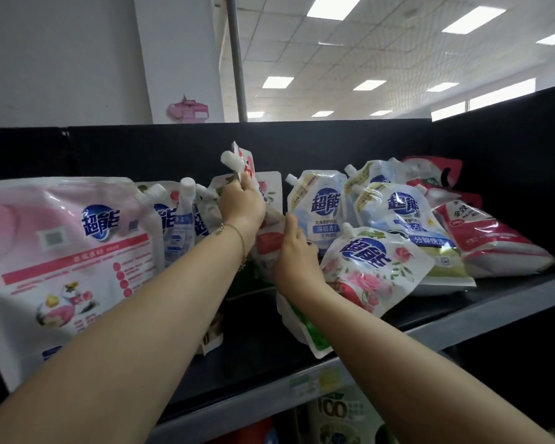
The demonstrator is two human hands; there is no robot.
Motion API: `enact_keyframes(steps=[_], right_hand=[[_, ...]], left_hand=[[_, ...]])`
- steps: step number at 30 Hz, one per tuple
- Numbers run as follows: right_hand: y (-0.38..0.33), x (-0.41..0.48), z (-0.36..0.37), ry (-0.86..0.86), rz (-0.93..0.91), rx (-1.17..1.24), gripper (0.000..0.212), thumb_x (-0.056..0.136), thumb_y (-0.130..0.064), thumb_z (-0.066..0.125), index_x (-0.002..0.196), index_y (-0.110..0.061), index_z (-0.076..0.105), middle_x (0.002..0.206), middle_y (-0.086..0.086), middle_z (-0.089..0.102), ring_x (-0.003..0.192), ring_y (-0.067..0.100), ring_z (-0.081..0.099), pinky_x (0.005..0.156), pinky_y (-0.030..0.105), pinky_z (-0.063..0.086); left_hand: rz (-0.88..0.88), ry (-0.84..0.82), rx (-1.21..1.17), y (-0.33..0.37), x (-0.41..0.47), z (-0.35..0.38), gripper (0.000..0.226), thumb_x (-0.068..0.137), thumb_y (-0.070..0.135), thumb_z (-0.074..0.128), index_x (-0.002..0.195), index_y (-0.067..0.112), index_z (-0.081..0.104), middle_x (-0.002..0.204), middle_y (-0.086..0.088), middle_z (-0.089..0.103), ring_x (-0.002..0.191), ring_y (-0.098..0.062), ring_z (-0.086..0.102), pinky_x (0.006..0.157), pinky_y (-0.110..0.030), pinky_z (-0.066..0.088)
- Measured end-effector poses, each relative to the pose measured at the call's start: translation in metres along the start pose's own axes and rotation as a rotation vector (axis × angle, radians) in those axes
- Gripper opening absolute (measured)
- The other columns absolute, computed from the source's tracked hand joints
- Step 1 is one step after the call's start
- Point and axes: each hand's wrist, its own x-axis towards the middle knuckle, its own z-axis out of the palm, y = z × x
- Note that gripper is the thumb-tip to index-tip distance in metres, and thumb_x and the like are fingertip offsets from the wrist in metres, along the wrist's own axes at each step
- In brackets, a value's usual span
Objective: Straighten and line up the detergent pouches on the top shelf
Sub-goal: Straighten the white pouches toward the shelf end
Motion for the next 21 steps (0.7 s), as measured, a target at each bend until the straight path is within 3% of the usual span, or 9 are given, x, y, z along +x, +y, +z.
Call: enact_keyframes(steps=[4, 7, 11, 14, 18, 21], right_hand=[[-0.011, -0.007, 0.001, 0.148, -0.176, 0.128, 0.065, 0.081, 0.004, 0.053, 0.136, -0.019, 0.027, 0.109, 0.013, 0.057, 0.105, 0.031, 0.050, 0.079, 0.040, 0.048], [-0.019, -0.010, 0.010, 0.173, -0.236, 0.182, 0.069, 0.081, 0.005, 0.050, 0.139, -0.023, 0.024, 0.112, 0.015, 0.058, 0.109, 0.033, 0.049, 0.085, 0.046, 0.050], [-0.017, -0.015, 0.023, 0.072, -0.264, 0.147, 0.063, 0.084, 0.001, 0.050, 0.138, -0.018, 0.023, 0.108, 0.017, 0.057, 0.103, 0.034, 0.050, 0.079, 0.042, 0.048], [-0.014, -0.024, 0.032, -0.092, -0.303, 0.046, 0.059, 0.084, -0.003, 0.053, 0.138, -0.006, 0.027, 0.104, 0.020, 0.060, 0.093, 0.037, 0.057, 0.069, 0.035, 0.041], [-0.012, -0.030, 0.041, -0.167, -0.304, -0.004, 0.049, 0.081, -0.006, 0.052, 0.129, 0.000, 0.044, 0.106, 0.021, 0.060, 0.093, 0.042, 0.058, 0.079, 0.043, 0.048], [-0.012, -0.028, 0.042, -0.222, -0.279, -0.011, 0.047, 0.080, -0.013, 0.052, 0.127, -0.005, 0.048, 0.102, 0.016, 0.064, 0.091, 0.039, 0.061, 0.075, 0.043, 0.050]], left_hand=[[0.126, -0.051, 0.024, 0.014, 0.000, -0.006, 0.041, 0.103, 0.036, 0.029, 0.098, 0.009, 0.060, 0.082, -0.003, 0.060, 0.080, -0.018, 0.057, 0.075, -0.032, 0.046], [0.166, -0.011, 0.040, 0.018, 0.000, -0.013, 0.037, 0.104, 0.032, 0.028, 0.090, 0.012, 0.056, 0.072, 0.003, 0.052, 0.069, -0.010, 0.050, 0.066, -0.025, 0.039], [0.199, -0.021, 0.116, 0.002, -0.008, -0.019, 0.039, 0.104, 0.031, 0.028, 0.080, 0.011, 0.051, 0.074, -0.002, 0.054, 0.064, -0.009, 0.049, 0.057, -0.020, 0.037], [0.160, -0.063, 0.238, -0.020, -0.022, -0.018, 0.039, 0.105, 0.028, 0.027, 0.081, 0.009, 0.051, 0.074, -0.004, 0.055, 0.068, -0.015, 0.053, 0.061, -0.024, 0.040], [0.175, -0.023, 0.320, -0.041, -0.040, -0.022, 0.030, 0.104, 0.025, 0.029, 0.088, 0.010, 0.048, 0.071, 0.003, 0.051, 0.063, -0.006, 0.051, 0.051, -0.015, 0.034], [0.291, 0.066, 0.339, -0.047, -0.048, -0.029, 0.015, 0.101, 0.024, 0.041, 0.099, 0.012, 0.050, 0.081, 0.002, 0.056, 0.068, -0.007, 0.053, 0.058, -0.016, 0.039]])
